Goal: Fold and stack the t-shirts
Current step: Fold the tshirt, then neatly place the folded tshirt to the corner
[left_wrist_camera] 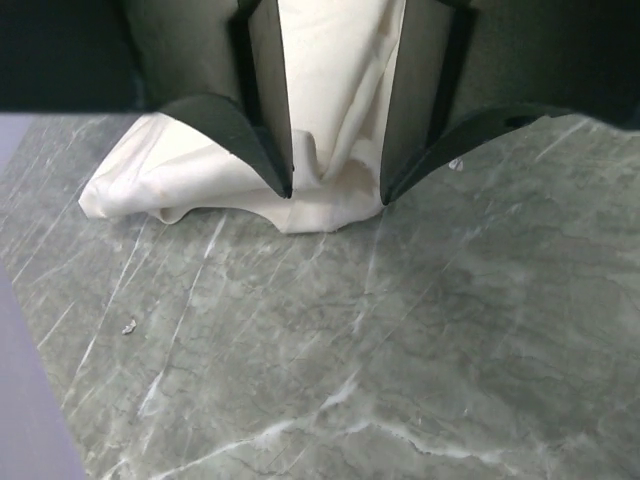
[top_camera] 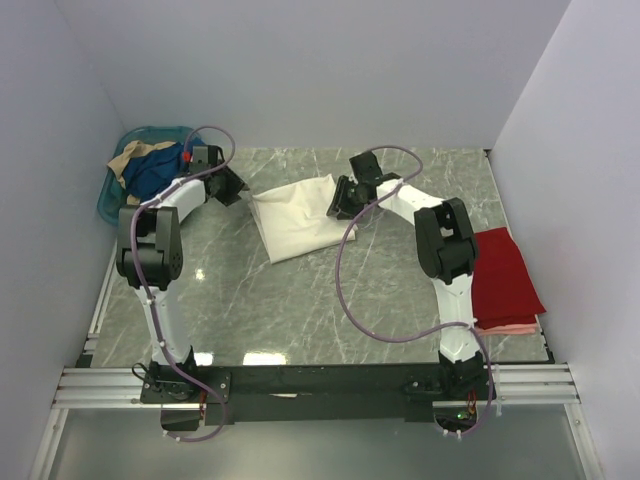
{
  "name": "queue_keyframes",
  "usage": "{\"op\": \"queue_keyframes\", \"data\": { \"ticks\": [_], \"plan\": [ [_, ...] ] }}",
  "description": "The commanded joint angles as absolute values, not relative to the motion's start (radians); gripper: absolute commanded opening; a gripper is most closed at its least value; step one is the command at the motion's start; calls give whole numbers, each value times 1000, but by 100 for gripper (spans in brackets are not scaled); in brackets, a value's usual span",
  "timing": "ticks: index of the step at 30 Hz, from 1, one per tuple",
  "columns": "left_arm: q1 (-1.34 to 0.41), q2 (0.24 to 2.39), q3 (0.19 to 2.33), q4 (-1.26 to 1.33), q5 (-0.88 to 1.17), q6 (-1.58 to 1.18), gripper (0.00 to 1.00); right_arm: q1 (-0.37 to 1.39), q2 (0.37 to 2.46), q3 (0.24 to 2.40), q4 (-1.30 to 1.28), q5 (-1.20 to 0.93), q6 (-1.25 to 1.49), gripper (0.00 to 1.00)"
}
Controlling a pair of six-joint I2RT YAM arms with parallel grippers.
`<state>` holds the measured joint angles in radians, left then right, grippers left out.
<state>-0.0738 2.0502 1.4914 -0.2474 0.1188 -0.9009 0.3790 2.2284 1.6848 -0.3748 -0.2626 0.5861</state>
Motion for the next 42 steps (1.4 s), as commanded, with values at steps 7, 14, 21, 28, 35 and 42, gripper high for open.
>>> {"op": "queue_keyframes", "data": {
  "ticks": [7, 14, 21, 28, 35, 42],
  "plan": [
    [-161, 1853, 1427, -245, 43, -874, 48, 397, 2108, 1519, -403, -192, 598, 47],
    [-328, 1775, 1241, -187, 3, -919, 43, 417, 1985, 1326, -318, -160, 650, 47],
    [-457, 1825, 1141, -155, -48, -940, 41, 428, 1888, 1194, -265, -140, 672, 47],
    [-532, 1813, 1052, -164, -89, -951, 40, 452, 1830, 1060, -221, -137, 692, 47],
    [-555, 1665, 875, -163, -89, -960, 39, 497, 1683, 914, -192, -138, 710, 47],
    [-557, 1543, 897, -228, -86, -917, 40, 508, 1577, 907, -233, -112, 710, 51]
  ]
}}
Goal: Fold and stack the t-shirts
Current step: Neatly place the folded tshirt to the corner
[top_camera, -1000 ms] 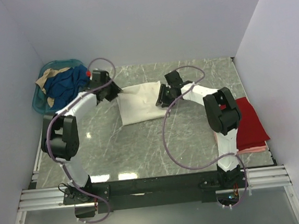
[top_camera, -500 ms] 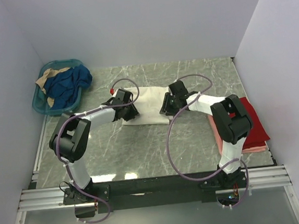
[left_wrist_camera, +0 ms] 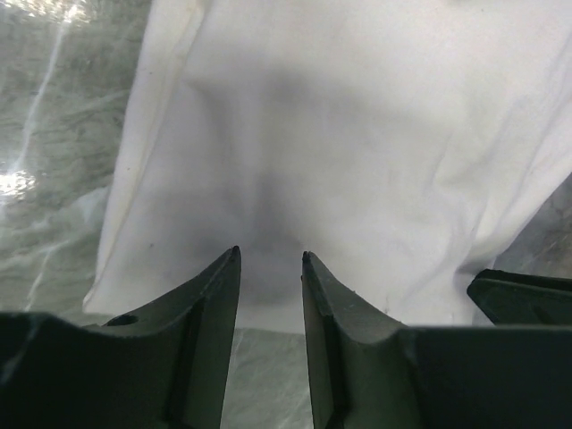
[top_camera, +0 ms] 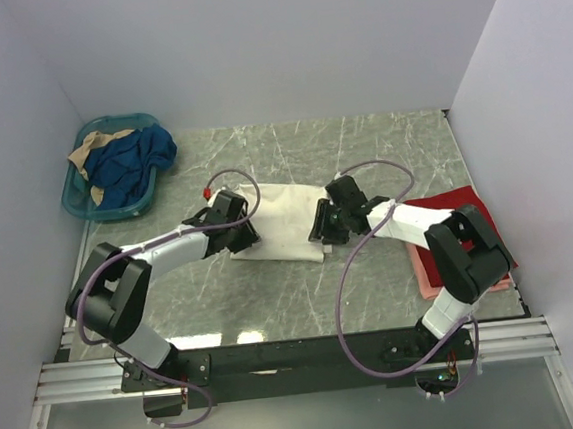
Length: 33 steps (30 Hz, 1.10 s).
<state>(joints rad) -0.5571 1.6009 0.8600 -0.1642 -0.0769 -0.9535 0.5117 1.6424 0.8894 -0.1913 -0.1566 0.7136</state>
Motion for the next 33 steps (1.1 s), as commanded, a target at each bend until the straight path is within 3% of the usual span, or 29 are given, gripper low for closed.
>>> {"op": "queue_keyframes", "data": {
  "ticks": [1, 4, 14, 26, 33],
  "plan": [
    [-557, 1537, 910, -229, -81, -910, 40, 506, 1571, 914, -236, -110, 707, 51],
    [-566, 1535, 959, -239, -57, -888, 40, 468, 1574, 945, -247, -116, 692, 61],
    [-660, 1686, 1052, -193, -8, -894, 39, 351, 1686, 1018, -203, -169, 608, 68],
    [-732, 1809, 1023, -152, 17, -920, 37, 390, 1816, 1046, -149, -187, 624, 68],
    [-732, 1792, 1017, -169, 6, -916, 36, 442, 1842, 1065, -150, -158, 650, 58]
  ]
}}
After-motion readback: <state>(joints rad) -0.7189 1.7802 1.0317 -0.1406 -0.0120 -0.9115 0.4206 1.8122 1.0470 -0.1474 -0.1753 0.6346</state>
